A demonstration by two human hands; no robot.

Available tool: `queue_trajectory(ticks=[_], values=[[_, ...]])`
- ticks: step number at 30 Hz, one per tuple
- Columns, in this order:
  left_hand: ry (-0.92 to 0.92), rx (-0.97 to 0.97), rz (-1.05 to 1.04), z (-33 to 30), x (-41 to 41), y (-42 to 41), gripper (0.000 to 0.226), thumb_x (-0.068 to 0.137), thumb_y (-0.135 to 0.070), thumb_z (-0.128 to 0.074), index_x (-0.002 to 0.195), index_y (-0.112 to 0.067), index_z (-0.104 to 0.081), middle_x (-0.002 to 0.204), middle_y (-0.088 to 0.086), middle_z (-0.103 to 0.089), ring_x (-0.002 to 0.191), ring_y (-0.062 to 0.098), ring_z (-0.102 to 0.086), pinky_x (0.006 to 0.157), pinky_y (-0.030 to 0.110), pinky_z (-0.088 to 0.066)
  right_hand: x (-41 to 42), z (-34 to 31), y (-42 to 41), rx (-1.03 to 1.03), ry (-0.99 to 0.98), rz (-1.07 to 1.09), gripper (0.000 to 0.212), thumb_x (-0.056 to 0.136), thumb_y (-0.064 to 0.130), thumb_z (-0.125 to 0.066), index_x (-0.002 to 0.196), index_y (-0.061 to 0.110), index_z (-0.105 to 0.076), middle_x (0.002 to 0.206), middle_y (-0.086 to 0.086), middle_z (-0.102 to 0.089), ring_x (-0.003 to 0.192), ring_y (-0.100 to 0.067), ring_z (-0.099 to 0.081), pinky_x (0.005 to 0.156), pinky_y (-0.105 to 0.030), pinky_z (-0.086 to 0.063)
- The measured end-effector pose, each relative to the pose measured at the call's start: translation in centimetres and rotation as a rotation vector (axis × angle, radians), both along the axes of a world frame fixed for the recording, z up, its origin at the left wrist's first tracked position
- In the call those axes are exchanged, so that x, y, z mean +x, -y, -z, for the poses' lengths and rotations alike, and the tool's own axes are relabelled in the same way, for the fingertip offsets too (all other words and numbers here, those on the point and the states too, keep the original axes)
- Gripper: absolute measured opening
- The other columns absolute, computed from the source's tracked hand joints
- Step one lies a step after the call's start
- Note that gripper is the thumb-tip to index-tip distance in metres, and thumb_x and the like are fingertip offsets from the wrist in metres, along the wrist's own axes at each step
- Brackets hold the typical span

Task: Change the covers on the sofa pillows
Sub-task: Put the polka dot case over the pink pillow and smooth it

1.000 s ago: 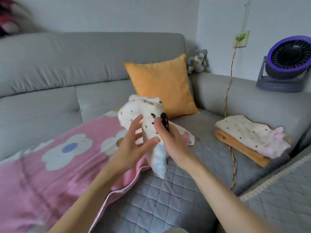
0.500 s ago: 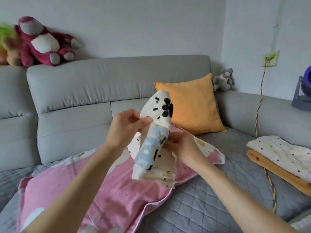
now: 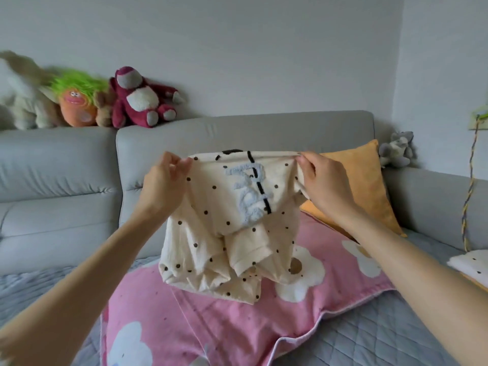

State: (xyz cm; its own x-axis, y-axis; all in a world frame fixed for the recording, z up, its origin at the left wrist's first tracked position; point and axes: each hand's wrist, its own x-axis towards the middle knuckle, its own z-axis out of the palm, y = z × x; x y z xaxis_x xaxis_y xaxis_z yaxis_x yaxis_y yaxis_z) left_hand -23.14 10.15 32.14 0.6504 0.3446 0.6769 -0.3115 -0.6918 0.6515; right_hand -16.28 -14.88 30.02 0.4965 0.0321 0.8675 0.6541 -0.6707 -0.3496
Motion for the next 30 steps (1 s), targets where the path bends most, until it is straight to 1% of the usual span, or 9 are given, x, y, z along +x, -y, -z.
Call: queue_trajectory(ticks=[4, 7, 10, 12, 15, 18, 23, 26, 30], values=[[-0.007, 0.069, 0.053, -3.9, 0.3, -0.5, 0.020, 0.094, -0.032, -0.052, 0.089, -0.014, -0.054, 0.065, 0.002, -0.056, 0.053, 0.015, -0.047, 0.050, 0.028, -0.040, 0.3, -3.7, 0.1, -0.007, 0.058, 0.008, 0.035, 0.096, 0.031, -0.049, 0.071, 0.009, -0.057, 0.053, 0.000, -0.051, 0.057, -0.026, -0.049, 0.053, -0.033, -0.033], [0.055, 0.072, 0.042, -8.1, 0.8, -1.7, 0.016, 0.089, -0.027, -0.061, 0.076, -0.019, -0.056, 0.067, -0.006, -0.055, 0.054, 0.003, -0.050, 0.048, 0.008, -0.038, 0.4, -7.4, 0.7, -0.102, 0.091, 0.048, 0.031, 0.093, 0.038, -0.054, 0.086, 0.011, -0.069, 0.071, -0.008, -0.067, 0.069, -0.029, -0.057, 0.064, -0.035, -0.041], [0.140, 0.209, -0.072, -10.7, 1.8, -2.4, 0.012, 0.087, -0.032, -0.061, 0.081, -0.022, -0.058, 0.067, -0.008, -0.055, 0.067, 0.012, -0.050, 0.060, 0.023, -0.037, 1.0, -10.5, 0.4, -0.262, 0.146, 0.178, 0.032, 0.095, 0.041, -0.049, 0.091, 0.019, -0.071, 0.081, -0.004, -0.071, 0.081, -0.030, -0.061, 0.069, -0.035, -0.046], [0.099, 0.325, -0.163, -11.3, 2.5, -2.8, 0.014, 0.088, -0.037, -0.059, 0.086, -0.022, -0.061, 0.072, -0.003, -0.057, 0.074, 0.020, -0.050, 0.066, 0.029, -0.034, 1.9, -12.1, 0.3, -0.330, 0.001, 0.189, 0.036, 0.096, 0.039, -0.047, 0.077, 0.016, -0.068, 0.069, -0.001, -0.065, 0.072, -0.026, -0.058, 0.065, -0.032, -0.042], [-0.031, 0.467, -0.328, -11.6, 3.1, -3.2, 0.017, 0.088, -0.040, -0.058, 0.086, -0.024, -0.064, 0.084, 0.000, -0.054, 0.084, 0.022, -0.048, 0.071, 0.029, -0.029, 2.8, -13.1, -0.4, -0.363, -0.252, 0.119, 0.049, 0.095, 0.033, -0.050, 0.052, 0.016, -0.034, 0.049, 0.002, -0.035, 0.053, -0.020, -0.038, 0.058, -0.029, -0.030], [0.136, 0.331, -0.321, -11.6, 3.7, -3.3, 0.020, 0.091, -0.034, -0.056, 0.079, -0.020, -0.063, 0.090, 0.001, -0.050, 0.086, 0.021, -0.041, 0.068, 0.031, -0.030, 3.2, -13.3, -2.0, -0.284, -0.020, 0.176, 0.046, 0.095, 0.028, -0.047, 0.050, 0.019, -0.044, 0.060, 0.002, -0.048, 0.066, -0.025, -0.045, 0.067, -0.032, -0.033], [0.068, 0.398, -0.367, -12.7, 4.1, -4.9, 0.019, 0.091, -0.034, -0.054, 0.092, -0.021, -0.068, 0.082, 0.003, -0.054, 0.083, 0.026, -0.050, 0.069, 0.031, -0.037, 3.3, -15.1, -3.3, -0.275, -0.035, 0.122, 0.041, 0.094, 0.028, -0.050, 0.054, 0.021, -0.053, 0.067, 0.003, -0.057, 0.071, -0.026, -0.055, 0.062, -0.030, -0.035], [0.056, 0.455, -0.326, -13.4, 4.2, -5.1, 0.022, 0.093, -0.034, -0.051, 0.088, -0.018, -0.065, 0.082, 0.004, -0.058, 0.087, 0.031, -0.056, 0.070, 0.033, -0.040, 3.4, -16.1, -3.6, -0.276, -0.095, 0.033, 0.048, 0.094, 0.030, -0.053, 0.047, 0.021, -0.042, 0.048, 0.006, -0.037, 0.050, -0.019, -0.038, 0.051, -0.028, -0.027], [0.129, 0.401, -0.362, -14.5, 4.2, -5.5, 0.026, 0.093, -0.036, -0.050, 0.086, -0.016, -0.064, 0.081, 0.005, -0.056, 0.082, 0.030, -0.057, 0.064, 0.030, -0.037, 3.9, -16.5, -4.3, -0.154, -0.046, -0.005, 0.050, 0.093, 0.028, -0.052, 0.052, 0.016, -0.028, 0.048, 0.002, -0.030, 0.051, -0.021, -0.033, 0.052, -0.030, -0.026]])
